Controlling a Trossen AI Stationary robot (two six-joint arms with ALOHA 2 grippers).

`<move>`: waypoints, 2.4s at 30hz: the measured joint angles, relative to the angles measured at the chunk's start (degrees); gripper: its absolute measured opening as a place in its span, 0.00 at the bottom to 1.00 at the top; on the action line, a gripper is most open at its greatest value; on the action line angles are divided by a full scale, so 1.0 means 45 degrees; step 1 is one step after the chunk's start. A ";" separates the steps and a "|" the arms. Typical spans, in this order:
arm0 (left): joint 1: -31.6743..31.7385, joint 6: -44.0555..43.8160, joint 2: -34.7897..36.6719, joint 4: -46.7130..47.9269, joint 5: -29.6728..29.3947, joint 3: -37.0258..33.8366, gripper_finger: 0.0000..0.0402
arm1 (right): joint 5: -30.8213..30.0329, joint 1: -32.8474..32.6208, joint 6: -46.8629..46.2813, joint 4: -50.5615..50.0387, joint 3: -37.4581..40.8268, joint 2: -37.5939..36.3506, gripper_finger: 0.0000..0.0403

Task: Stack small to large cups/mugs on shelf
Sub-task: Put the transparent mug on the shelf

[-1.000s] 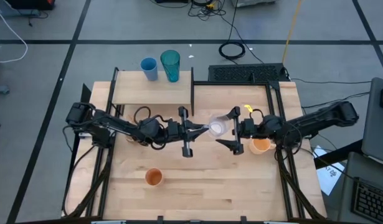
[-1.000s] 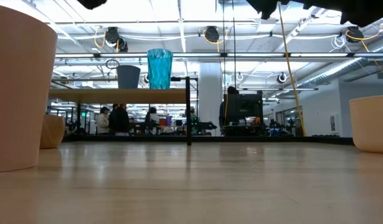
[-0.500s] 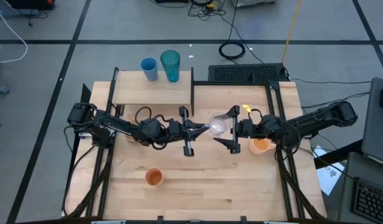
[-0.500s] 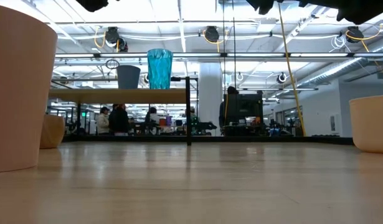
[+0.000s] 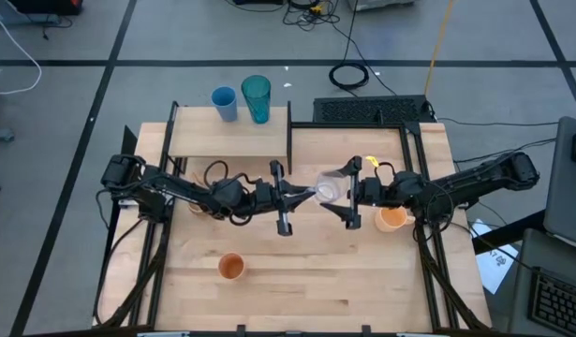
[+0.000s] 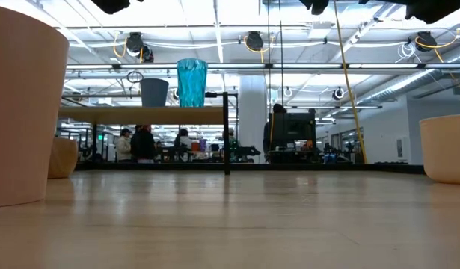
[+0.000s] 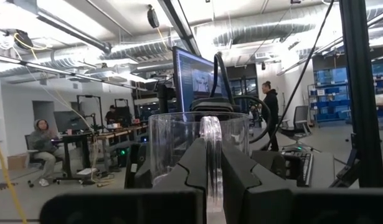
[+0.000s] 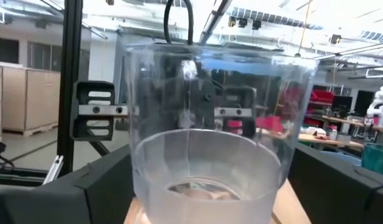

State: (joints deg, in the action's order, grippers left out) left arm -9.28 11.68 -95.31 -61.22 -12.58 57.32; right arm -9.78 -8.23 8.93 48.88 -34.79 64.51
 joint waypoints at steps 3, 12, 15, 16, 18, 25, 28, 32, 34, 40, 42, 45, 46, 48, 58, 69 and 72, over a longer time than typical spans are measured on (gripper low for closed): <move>0.0000 0.0020 0.0000 -0.0002 -0.0012 0.0005 0.04 | 0.0004 0.0000 -0.0124 -0.0014 0.0000 0.0000 0.82; 0.0000 0.0039 0.0000 0.0003 -0.0018 0.0005 0.10 | 0.0019 0.0000 -0.0180 -0.0068 0.0000 0.0000 0.74; -0.0005 0.0034 0.0000 0.0018 -0.0015 0.0005 0.11 | 0.0046 0.0000 -0.0374 -0.0087 0.0000 0.0000 0.74; -0.0005 0.0029 0.0000 0.0022 -0.0015 0.0005 0.11 | 0.0098 0.0000 -0.0430 -0.0094 0.0000 0.0000 0.74; -0.0005 0.0025 0.0000 0.0027 -0.0010 0.0005 0.11 | 0.0252 -0.0008 -0.0496 -0.0103 0.0000 0.0000 0.74; -0.0024 0.0000 0.0000 0.0223 0.0218 0.0005 0.07 | 0.0445 -0.0194 -0.0507 -0.0192 0.0000 0.0000 0.81; -0.0002 0.0035 0.0000 0.0327 0.0214 0.0015 0.04 | 0.0496 -0.0189 -0.0511 -0.0274 0.0005 0.0000 0.84; -0.0002 0.0040 0.0002 0.0283 0.0138 0.0015 0.05 | 0.0514 -0.0189 -0.0483 -0.0363 0.0005 0.0000 0.85; -0.0005 0.0018 0.0057 0.0296 0.0073 0.0015 0.06 | 0.0512 -0.0189 -0.0436 -0.0423 0.0005 -0.0004 0.86; 0.0003 0.0143 0.0370 0.0111 -0.0008 0.0005 0.04 | 0.0506 -0.0189 -0.0489 -0.1070 0.0005 -0.0500 0.90; 0.0043 0.0178 0.0470 0.0026 -0.0127 0.0010 0.04 | 0.0314 -0.0194 -0.0476 -0.1460 0.0005 -0.0760 0.92; 0.0058 0.0522 0.1059 0.0464 -0.0393 -0.0097 0.04 | -0.0258 -0.0199 -0.0326 -0.2302 0.0005 -0.1219 0.97; 0.0058 0.0663 0.1330 0.0463 -0.0665 -0.0121 0.04 | -0.0482 -0.0199 -0.0293 -0.2681 0.0005 -0.1416 0.98; 0.0050 0.1188 0.2092 0.0875 -0.1672 -0.0394 0.04 | -0.0782 -0.0199 -0.0275 -0.3337 0.0005 -0.1737 0.99; 0.0083 0.2778 0.6468 0.1581 -0.6353 -0.3479 0.04 | -0.0856 -0.0209 -0.0252 -0.5543 0.0005 -0.2948 0.98; 0.0083 0.4620 0.9547 -0.1547 -0.8272 -0.7002 0.04 | -0.0865 -0.0207 -0.0153 -0.6832 0.0010 -0.3206 0.98; 0.0078 0.5536 1.0033 -0.2142 -0.8780 -0.7425 0.04 | -0.0865 -0.0204 -0.0151 -0.6936 0.0010 -0.3206 0.98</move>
State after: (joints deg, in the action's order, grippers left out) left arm -8.93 36.59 -50.16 -70.86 -52.09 23.91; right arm -13.67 -9.15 8.25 17.67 -34.74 50.09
